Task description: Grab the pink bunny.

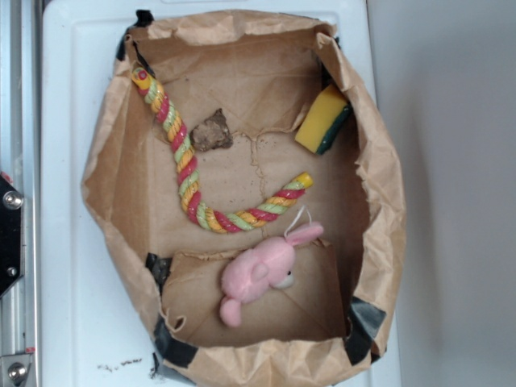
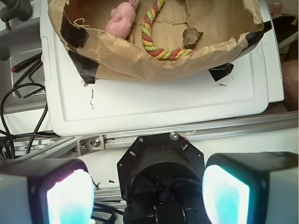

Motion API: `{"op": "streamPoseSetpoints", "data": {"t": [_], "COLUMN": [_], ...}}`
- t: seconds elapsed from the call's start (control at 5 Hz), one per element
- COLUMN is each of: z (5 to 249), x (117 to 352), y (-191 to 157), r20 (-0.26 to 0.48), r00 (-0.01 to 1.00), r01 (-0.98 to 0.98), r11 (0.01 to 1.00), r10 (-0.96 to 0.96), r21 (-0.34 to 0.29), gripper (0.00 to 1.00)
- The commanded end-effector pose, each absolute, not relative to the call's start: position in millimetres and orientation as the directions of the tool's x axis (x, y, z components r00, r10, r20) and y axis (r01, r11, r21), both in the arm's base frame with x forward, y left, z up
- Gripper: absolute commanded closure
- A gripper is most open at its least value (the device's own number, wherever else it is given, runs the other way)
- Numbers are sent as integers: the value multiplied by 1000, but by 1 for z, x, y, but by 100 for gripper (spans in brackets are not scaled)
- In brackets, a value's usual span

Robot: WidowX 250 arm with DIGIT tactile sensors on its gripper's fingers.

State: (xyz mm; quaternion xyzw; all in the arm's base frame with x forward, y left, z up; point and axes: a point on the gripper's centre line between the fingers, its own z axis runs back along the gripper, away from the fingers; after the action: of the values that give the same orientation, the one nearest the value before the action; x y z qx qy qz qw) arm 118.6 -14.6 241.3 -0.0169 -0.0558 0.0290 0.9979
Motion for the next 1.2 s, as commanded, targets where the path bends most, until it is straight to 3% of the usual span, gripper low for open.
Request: {"op": "streamPoseSetpoints", "data": {"t": [0.0, 0.2, 0.6, 0.8, 1.0], "z": [241, 231, 202, 186, 168], "x": [119, 169, 225, 244, 260], "y": [-15, -17, -4, 5, 8], "r20": [110, 161, 192, 192, 220], "r00": [992, 977, 943, 930, 898], "r01": [-56, -140, -269, -304, -342], "r11": [998, 990, 963, 949, 920], "r10": [60, 140, 270, 313, 380], "r21": [-37, -8, -32, -80, -192], "gripper": [0, 0, 0, 0, 0]}}
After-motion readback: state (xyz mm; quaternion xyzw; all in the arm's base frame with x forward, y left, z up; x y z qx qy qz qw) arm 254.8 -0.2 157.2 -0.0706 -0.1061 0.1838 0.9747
